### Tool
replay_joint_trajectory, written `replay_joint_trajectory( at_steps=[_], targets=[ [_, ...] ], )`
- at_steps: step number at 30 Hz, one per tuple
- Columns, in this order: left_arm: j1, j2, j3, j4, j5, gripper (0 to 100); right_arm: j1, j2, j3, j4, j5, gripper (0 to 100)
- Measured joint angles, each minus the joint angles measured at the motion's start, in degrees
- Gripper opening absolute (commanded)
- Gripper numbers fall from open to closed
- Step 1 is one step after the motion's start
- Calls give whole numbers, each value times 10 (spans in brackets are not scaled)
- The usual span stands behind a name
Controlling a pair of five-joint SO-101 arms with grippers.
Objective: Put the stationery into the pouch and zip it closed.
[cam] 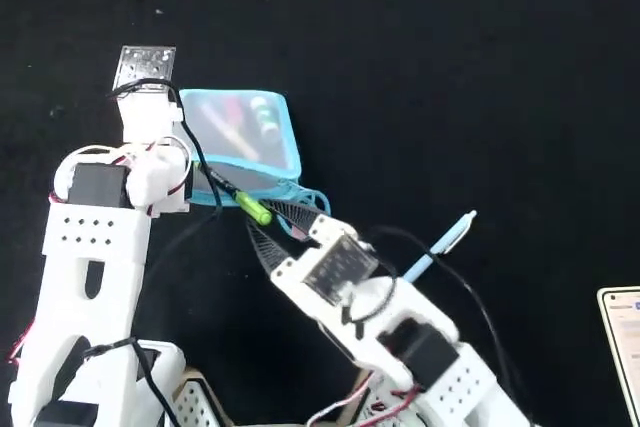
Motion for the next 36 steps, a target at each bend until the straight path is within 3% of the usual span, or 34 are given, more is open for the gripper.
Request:
replay_joint_trajectory(
  at_steps=[6,11,14,22,27,32,36],
  targets=[
    [2,0,0,1,0,30,-1,160,-113,-6,-1,16],
    [2,0,0,1,0,30,0,302,-190,0,-40,160],
    [2,0,0,1,0,30,-2,331,-239,53,-73,220],
    [2,0,0,1,0,30,2,336,-418,287,-75,222],
    [2,0,0,1,0,30,122,339,-528,423,-46,222],
    [2,-4,13,-9,0,30,293,433,-544,467,-45,222],
    [2,-5,27,-23,0,30,404,552,-544,483,-111,222]
  ],
)
